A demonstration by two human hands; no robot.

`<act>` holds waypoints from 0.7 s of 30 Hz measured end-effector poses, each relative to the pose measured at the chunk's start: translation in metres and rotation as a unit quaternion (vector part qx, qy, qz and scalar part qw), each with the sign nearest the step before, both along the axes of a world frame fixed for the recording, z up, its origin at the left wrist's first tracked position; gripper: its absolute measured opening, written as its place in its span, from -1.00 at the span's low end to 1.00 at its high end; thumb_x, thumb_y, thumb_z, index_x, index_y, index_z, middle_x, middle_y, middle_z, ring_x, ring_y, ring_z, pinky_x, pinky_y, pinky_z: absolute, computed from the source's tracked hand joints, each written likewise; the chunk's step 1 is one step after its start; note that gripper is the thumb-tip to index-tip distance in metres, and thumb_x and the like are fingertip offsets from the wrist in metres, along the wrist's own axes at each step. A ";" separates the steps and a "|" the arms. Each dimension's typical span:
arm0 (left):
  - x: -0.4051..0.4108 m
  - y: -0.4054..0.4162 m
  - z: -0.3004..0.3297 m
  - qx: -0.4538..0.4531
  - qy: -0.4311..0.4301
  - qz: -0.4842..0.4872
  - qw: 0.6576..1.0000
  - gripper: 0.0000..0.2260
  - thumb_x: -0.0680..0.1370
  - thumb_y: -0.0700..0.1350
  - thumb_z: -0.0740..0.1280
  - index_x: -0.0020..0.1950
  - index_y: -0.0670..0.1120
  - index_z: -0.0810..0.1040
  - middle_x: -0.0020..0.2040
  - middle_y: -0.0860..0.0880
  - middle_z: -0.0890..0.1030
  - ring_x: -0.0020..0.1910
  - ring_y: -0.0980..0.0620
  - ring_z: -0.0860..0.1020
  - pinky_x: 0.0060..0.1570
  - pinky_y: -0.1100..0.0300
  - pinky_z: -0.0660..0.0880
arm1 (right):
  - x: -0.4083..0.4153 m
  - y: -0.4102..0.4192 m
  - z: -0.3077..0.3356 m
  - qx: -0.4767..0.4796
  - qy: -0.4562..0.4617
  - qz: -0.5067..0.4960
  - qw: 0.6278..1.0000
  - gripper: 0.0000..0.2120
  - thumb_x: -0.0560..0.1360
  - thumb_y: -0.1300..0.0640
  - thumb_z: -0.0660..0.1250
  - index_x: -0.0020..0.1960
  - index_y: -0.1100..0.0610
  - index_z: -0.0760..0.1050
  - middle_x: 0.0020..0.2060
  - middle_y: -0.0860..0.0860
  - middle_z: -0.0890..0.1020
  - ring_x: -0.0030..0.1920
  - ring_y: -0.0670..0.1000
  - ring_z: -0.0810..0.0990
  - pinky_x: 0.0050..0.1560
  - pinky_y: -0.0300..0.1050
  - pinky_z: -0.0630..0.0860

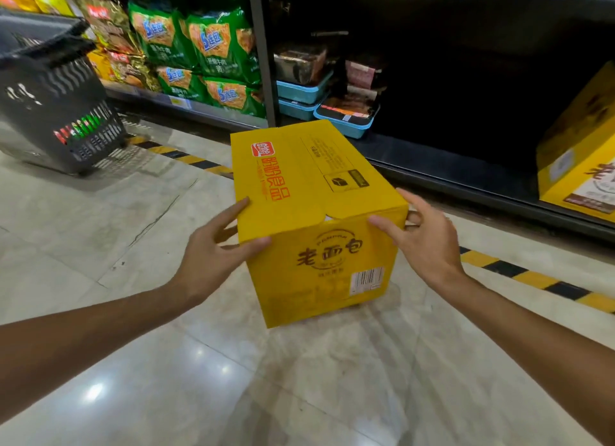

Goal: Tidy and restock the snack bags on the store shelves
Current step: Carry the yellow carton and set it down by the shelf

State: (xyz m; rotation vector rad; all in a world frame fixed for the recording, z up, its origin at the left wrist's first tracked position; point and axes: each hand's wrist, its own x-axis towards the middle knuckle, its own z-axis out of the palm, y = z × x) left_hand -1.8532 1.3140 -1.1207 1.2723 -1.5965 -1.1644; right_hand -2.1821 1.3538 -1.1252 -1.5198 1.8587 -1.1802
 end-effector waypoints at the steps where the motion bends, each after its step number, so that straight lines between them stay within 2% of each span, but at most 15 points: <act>1: 0.000 -0.008 0.007 -0.022 0.004 0.020 1.000 -0.33 0.42 -0.01 0.50 0.53 0.06 0.44 0.31 0.27 0.52 0.22 0.29 0.55 -0.01 0.37 0.60 | -0.001 -0.003 0.007 -0.024 -0.006 -0.010 1.000 -0.32 0.38 -0.29 0.46 0.45 -0.19 0.43 0.07 -0.18 0.71 0.05 -0.13 0.71 0.05 0.03 0.70; 3: -0.001 -0.027 0.021 -0.054 0.008 0.048 0.997 -0.43 0.47 0.07 0.46 0.48 0.05 0.50 0.32 0.17 0.58 0.25 0.24 0.58 0.09 0.33 0.59 | -0.002 -0.011 0.017 -0.058 -0.013 -0.019 0.998 -0.30 0.43 -0.21 0.46 0.52 -0.07 0.41 0.20 -0.11 0.69 0.15 -0.09 0.69 0.14 0.06 0.68; 5: -0.005 -0.045 0.030 -0.069 0.015 0.061 0.996 -0.48 0.53 0.11 0.41 0.48 0.06 0.50 0.36 0.07 0.59 0.26 0.17 0.59 0.08 0.30 0.61 | 0.001 -0.016 0.022 -0.077 -0.009 -0.020 0.997 -0.30 0.49 -0.12 0.45 0.58 -0.04 0.34 0.23 -0.16 0.64 0.17 -0.19 0.64 0.22 -0.01 0.63; 8: -0.015 -0.064 0.035 -0.070 0.018 0.089 0.993 -0.52 0.64 0.12 0.26 0.56 0.08 0.38 0.38 0.08 0.52 0.18 0.24 0.58 -0.06 0.40 0.59 | 0.006 -0.027 0.022 -0.078 -0.024 0.024 0.996 -0.30 0.58 0.02 0.41 0.64 -0.11 0.17 0.32 -0.28 0.53 0.26 -0.38 0.50 0.34 -0.11 0.51; 10: -0.020 -0.075 0.039 -0.071 0.009 0.105 0.992 -0.53 0.68 0.15 0.17 0.59 0.11 0.29 0.33 0.12 0.52 0.16 0.26 0.56 -0.03 0.38 0.59 | 0.008 -0.038 0.024 -0.058 -0.037 0.074 0.995 -0.27 0.64 0.05 0.34 0.65 -0.21 0.02 0.36 -0.42 0.38 0.28 -0.54 0.35 0.36 -0.17 0.40; 11: -0.021 -0.082 0.041 -0.066 0.005 0.107 0.992 -0.53 0.68 0.18 0.14 0.59 0.13 0.27 0.32 0.12 0.52 0.17 0.23 0.56 0.04 0.30 0.60 | 0.010 -0.043 0.026 -0.043 -0.048 0.095 0.993 -0.27 0.65 0.03 0.30 0.64 -0.26 -0.05 0.36 -0.47 0.34 0.26 -0.57 0.34 0.35 -0.15 0.42; 14: -0.019 -0.102 0.051 -0.039 0.011 0.102 0.994 -0.51 0.67 0.24 0.10 0.59 0.17 0.22 0.37 0.03 0.53 0.26 0.07 0.57 0.23 0.03 0.56 | 0.019 -0.058 0.030 -0.030 -0.068 0.130 0.989 -0.28 0.68 -0.02 0.22 0.60 -0.37 -0.17 0.33 -0.52 0.33 0.23 -0.49 0.46 0.31 -0.01 0.55; 17: -0.016 -0.115 0.058 -0.023 0.008 0.091 0.996 -0.51 0.67 0.25 0.10 0.57 0.15 0.25 0.34 -0.02 0.55 0.27 0.01 0.57 0.28 -0.09 0.55 | 0.023 -0.071 0.031 -0.051 -0.064 0.120 0.989 -0.31 0.67 -0.10 0.19 0.57 -0.45 -0.20 0.45 -0.31 0.38 0.30 -0.21 0.55 0.31 0.15 0.57; 21: -0.014 -0.120 0.060 -0.013 0.001 0.090 0.996 -0.56 0.66 0.27 0.10 0.50 0.17 0.30 0.31 -0.06 0.54 0.25 -0.06 0.57 0.26 -0.19 0.56 | 0.019 -0.076 0.028 -0.056 -0.060 0.127 0.988 -0.31 0.66 -0.10 0.19 0.57 -0.42 -0.21 0.43 -0.29 0.36 0.11 -0.37 0.57 0.14 -0.14 0.62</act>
